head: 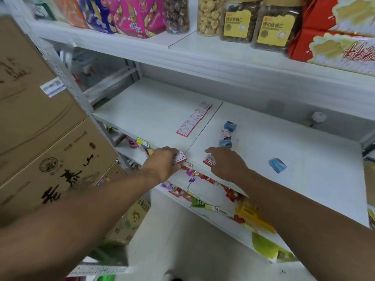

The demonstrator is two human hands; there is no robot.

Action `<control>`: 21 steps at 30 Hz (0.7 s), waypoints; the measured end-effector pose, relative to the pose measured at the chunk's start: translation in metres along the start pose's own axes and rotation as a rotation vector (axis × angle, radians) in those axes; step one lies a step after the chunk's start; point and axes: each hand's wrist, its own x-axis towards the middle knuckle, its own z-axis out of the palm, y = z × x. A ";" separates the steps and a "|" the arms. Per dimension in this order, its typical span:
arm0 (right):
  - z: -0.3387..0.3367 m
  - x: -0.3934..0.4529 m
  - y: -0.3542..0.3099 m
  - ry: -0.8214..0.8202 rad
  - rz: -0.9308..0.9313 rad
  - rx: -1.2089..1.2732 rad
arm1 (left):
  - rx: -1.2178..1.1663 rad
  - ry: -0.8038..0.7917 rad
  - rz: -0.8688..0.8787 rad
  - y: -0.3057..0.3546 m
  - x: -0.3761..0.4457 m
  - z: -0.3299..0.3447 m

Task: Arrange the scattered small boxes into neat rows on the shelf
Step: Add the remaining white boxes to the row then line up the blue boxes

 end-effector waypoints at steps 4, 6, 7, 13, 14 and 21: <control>0.003 0.015 -0.016 -0.009 0.011 -0.029 | -0.019 0.012 -0.013 -0.019 0.006 -0.005; 0.006 0.024 -0.025 -0.009 0.023 -0.035 | -0.039 0.015 -0.014 -0.031 0.011 -0.006; 0.007 0.029 -0.029 -0.012 0.031 -0.043 | -0.045 0.011 -0.012 -0.036 0.014 -0.007; 0.026 0.059 -0.060 -0.112 0.076 -0.065 | -0.070 -0.025 0.026 -0.078 0.029 -0.016; 0.030 0.063 -0.065 -0.111 0.079 -0.064 | -0.077 -0.026 0.028 -0.086 0.032 -0.018; 0.042 0.084 -0.102 -0.062 0.129 -0.063 | -0.081 -0.040 0.083 -0.124 0.049 -0.027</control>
